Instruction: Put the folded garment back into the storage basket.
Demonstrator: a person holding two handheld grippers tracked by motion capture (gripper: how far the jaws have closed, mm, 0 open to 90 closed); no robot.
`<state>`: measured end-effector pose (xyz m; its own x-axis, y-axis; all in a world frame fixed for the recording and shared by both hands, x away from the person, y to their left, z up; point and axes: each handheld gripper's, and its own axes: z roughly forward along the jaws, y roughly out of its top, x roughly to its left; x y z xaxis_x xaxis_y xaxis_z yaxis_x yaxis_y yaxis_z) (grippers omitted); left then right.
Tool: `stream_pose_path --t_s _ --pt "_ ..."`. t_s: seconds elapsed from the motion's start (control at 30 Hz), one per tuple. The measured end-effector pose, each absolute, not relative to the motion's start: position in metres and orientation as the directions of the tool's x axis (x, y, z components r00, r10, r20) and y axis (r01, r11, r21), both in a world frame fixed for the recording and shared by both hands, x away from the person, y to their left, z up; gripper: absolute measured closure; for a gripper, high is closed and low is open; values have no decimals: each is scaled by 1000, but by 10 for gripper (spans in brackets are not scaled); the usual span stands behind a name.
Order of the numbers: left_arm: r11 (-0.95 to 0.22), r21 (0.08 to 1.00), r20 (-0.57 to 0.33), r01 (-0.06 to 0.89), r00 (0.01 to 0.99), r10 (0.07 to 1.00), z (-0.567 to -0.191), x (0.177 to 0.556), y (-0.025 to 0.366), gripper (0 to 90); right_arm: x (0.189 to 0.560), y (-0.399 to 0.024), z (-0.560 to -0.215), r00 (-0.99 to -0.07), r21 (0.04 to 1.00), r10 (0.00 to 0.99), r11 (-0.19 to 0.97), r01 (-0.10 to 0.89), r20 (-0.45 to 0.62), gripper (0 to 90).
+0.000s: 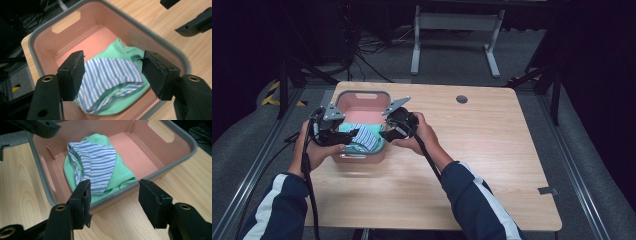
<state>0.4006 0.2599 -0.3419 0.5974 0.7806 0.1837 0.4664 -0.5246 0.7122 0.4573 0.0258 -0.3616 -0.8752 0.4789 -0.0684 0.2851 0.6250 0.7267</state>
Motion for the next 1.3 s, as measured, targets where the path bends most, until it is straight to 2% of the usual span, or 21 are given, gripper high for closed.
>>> stream_pose_path --t_s 0.27,0.43,0.93,1.3 --pt "-522 729 187 444 603 775 -339 390 250 299 448 3 -356 -870 703 475 664 253 -136 370" --pt "-559 720 233 411 615 753 -340 382 242 290 443 -9 -356 -869 679 465 694 239 -169 339" --pt "-590 719 254 366 652 714 -349 365 216 221 429 -48 -355 -849 668 488 704 243 -204 333" --pt "-648 691 277 319 712 646 -359 357 186 191 421 -79 -354 -833 669 509 698 255 -214 326"
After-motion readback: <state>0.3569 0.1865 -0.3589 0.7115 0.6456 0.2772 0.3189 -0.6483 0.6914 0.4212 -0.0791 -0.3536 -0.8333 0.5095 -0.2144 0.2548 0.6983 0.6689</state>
